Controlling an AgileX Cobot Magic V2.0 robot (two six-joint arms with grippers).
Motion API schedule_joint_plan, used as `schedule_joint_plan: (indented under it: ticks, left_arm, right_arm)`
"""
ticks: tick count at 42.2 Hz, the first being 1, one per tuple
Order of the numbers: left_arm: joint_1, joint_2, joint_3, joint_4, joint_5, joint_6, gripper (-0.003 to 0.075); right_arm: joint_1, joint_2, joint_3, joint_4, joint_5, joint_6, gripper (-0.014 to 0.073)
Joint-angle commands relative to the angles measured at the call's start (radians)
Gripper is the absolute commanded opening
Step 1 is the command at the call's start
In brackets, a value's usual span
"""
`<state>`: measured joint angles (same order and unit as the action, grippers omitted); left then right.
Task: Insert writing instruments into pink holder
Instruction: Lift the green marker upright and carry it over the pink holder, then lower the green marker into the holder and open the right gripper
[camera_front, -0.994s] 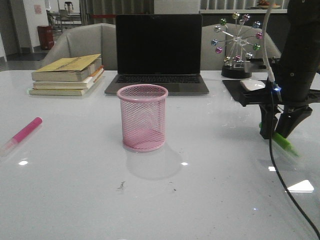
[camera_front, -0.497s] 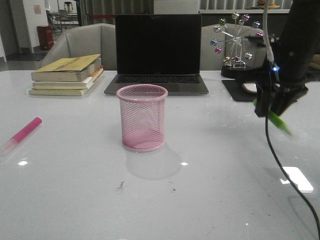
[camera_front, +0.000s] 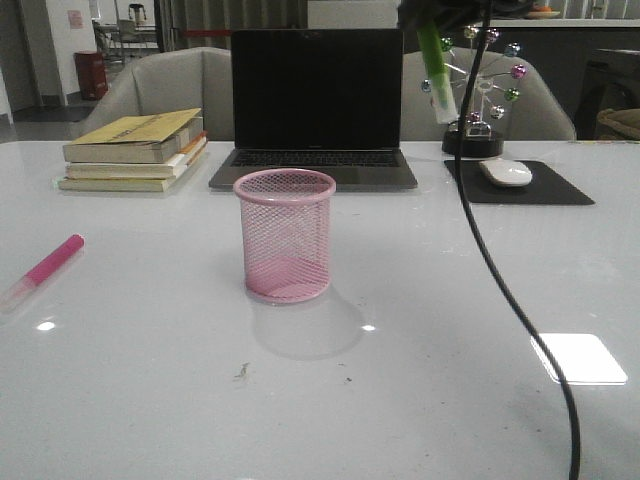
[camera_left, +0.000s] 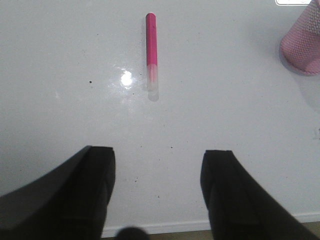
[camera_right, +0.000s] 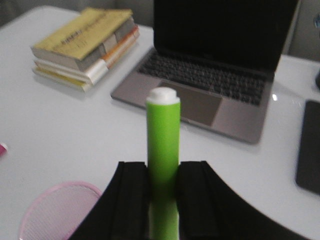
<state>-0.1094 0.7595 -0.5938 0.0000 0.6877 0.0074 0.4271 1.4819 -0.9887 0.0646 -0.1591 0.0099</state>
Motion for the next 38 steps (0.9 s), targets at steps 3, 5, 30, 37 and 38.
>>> schedule_joint_plan:
  ticks: [3,5,30,37,38]
  left_arm:
    - [-0.006,0.0,-0.035,0.0,-0.054,-0.007,0.0433]
    - [-0.006,0.0,-0.035,0.0,-0.054,-0.007,0.0433]
    - [-0.006,0.0,-0.035,0.0,-0.054,-0.007,0.0433]
    - [-0.006,0.0,-0.035,0.0,-0.054,-0.007,0.0433]
    - [-0.006,0.0,-0.035,0.0,-0.054,-0.007,0.0433]
  right_arm:
    - [0.077,-0.029,0.101,0.002,-0.455,-0.01,0.0178]
    - [0.095,-0.006,0.116,0.002,-0.531,-0.01,0.0178]
    - [0.126,0.319,0.037,-0.156,-0.888,0.047,0.0178]
    - [0.126,0.362,0.02,-0.169,-0.887,0.047,0.0178]
    - [0.126,0.367,0.02,-0.169,-0.885,0.047,0.0178]
